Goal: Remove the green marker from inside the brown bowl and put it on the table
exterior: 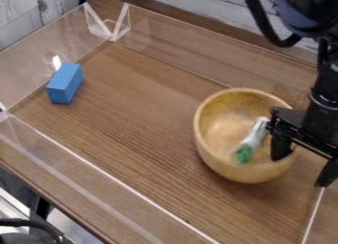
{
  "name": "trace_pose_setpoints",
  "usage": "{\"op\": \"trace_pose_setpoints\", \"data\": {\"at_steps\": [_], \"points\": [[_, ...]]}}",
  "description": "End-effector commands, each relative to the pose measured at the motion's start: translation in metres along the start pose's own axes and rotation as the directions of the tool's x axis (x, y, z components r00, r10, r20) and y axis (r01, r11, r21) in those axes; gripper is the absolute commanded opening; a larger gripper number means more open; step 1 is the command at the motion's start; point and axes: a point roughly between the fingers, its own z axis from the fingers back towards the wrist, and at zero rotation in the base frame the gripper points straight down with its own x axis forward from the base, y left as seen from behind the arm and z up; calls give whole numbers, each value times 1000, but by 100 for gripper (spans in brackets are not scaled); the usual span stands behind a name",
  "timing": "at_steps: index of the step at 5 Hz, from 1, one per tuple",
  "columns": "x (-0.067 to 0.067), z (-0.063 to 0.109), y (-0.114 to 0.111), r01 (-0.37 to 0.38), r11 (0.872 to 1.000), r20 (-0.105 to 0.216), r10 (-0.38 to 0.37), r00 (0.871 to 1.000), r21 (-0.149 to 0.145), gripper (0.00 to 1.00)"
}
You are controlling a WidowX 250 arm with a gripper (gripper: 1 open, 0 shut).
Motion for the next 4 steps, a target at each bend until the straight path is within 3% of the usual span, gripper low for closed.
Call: {"op": "trace_pose_setpoints", "data": {"at_steps": [1, 4], "points": [[5, 10, -2, 21, 1000, 53, -20, 998, -11, 0], [-10, 14, -6, 45, 998, 61, -43, 997, -35, 0]]}}
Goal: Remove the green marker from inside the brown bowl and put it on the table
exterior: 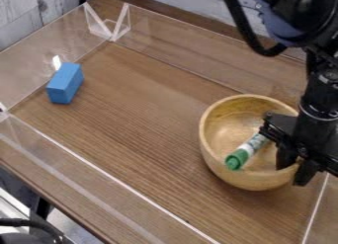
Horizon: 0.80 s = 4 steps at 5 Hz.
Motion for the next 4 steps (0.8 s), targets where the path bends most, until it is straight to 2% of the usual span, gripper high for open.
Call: {"op": "trace_pose_setpoints", "data": {"at_steps": [1, 3, 4], "points": [[3, 21, -8, 10, 999, 55, -9, 998, -31, 0], [4, 40, -6, 47, 999, 50, -47, 998, 1, 0], [4, 48, -6, 59, 998, 58, -59, 997, 10, 0]]}}
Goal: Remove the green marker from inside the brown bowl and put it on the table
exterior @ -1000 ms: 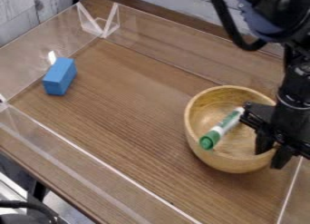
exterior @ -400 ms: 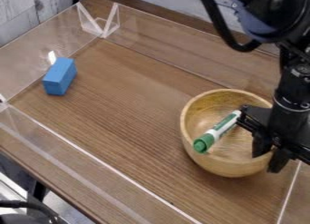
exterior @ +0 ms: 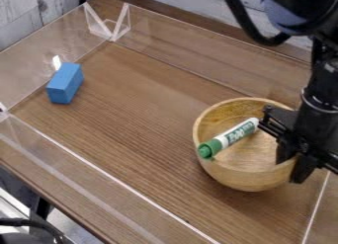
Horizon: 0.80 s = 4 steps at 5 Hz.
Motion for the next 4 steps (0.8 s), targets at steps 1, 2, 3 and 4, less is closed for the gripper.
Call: {"op": "trace_pose_setpoints", "data": {"at_steps": [1, 2, 3, 4], "points": [[12, 41, -5, 29, 999, 113, -27, 993, -15, 0], [11, 62, -3, 41, 999, 143, -41, 989, 0, 0], [6, 71, -4, 50, 999, 188, -50, 981, 4, 0], [-1, 81, 4, 91, 995, 192, -95, 977, 28, 0]]}}
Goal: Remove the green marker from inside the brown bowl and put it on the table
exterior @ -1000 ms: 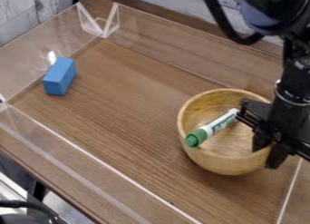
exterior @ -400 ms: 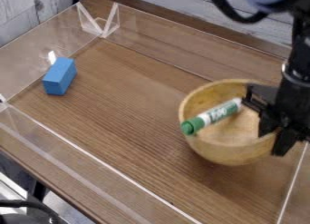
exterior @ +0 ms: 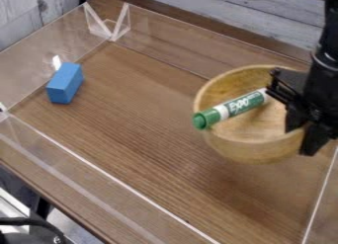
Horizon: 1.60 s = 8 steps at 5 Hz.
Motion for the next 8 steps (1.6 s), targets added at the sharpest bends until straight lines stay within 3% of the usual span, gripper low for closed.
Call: {"op": "trace_pose_setpoints", "data": {"at_steps": [1, 3, 5, 6, 8], "points": [[-1, 26, 9, 67, 998, 67, -67, 995, 3, 0], [-16, 37, 32, 153, 988, 53, -153, 987, 5, 0], [-31, 37, 44, 259, 966, 62, -258, 964, -3, 0], [-34, 35, 44, 311, 950, 70, -310, 948, -12, 0], [-36, 32, 48, 426, 905, 86, -422, 902, -20, 0]]}}
